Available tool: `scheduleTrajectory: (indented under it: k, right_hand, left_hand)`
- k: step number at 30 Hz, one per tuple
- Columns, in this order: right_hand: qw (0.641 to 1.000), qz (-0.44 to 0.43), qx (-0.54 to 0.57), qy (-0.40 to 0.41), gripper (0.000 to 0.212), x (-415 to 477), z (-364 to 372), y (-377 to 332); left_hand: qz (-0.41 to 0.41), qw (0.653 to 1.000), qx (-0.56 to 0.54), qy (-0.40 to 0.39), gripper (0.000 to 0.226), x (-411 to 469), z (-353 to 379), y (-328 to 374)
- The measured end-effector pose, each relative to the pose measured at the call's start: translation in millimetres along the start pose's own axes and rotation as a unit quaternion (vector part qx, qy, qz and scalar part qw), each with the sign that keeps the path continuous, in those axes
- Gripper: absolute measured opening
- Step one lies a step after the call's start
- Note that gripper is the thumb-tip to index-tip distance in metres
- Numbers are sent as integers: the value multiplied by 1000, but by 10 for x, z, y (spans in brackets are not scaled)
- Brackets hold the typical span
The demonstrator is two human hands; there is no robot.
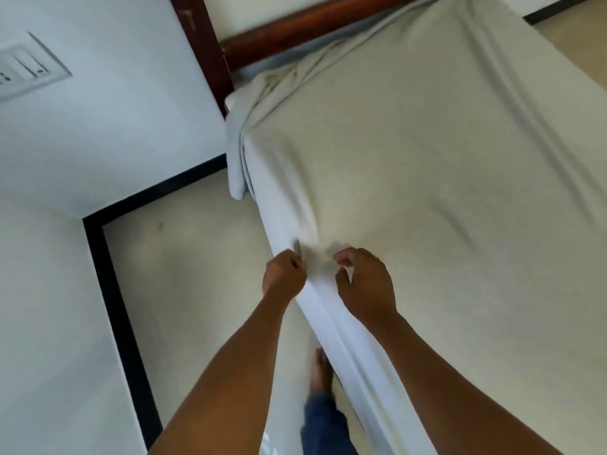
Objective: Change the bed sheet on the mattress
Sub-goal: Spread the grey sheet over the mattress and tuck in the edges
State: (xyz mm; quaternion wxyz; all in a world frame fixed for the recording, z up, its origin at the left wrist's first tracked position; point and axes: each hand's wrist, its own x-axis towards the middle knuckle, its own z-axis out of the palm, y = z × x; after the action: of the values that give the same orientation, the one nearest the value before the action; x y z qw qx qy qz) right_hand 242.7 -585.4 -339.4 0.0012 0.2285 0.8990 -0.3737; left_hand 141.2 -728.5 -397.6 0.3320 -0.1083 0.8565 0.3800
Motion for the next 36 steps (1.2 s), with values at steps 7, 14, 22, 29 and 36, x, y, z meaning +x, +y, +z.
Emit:
scheduleTrajectory:
  k: [7,14,22,29,36]
  right_hand:
    - [1000,6,-16,16,29,1531,262,-503]
    - [996,51,49,54,30,2670,488,-1044]
    - [981,126,112,98,26,3192,538,-1283]
    - [960,195,146,138,30,3558,774,-1533]
    - [958,192,159,139,34,3506,992,-1765]
  left_hand:
    - [-117,980,-137,85,5,933,-799,155]
    - [137,969,91,186,60,2309,-1929,1474]
    - [156,944,91,275,23,2895,-2486,1760]
    - [-192,957,-49,212,53,3570,-2787,1566]
    - [53,993,-108,14,42,3302,-2346,1814]
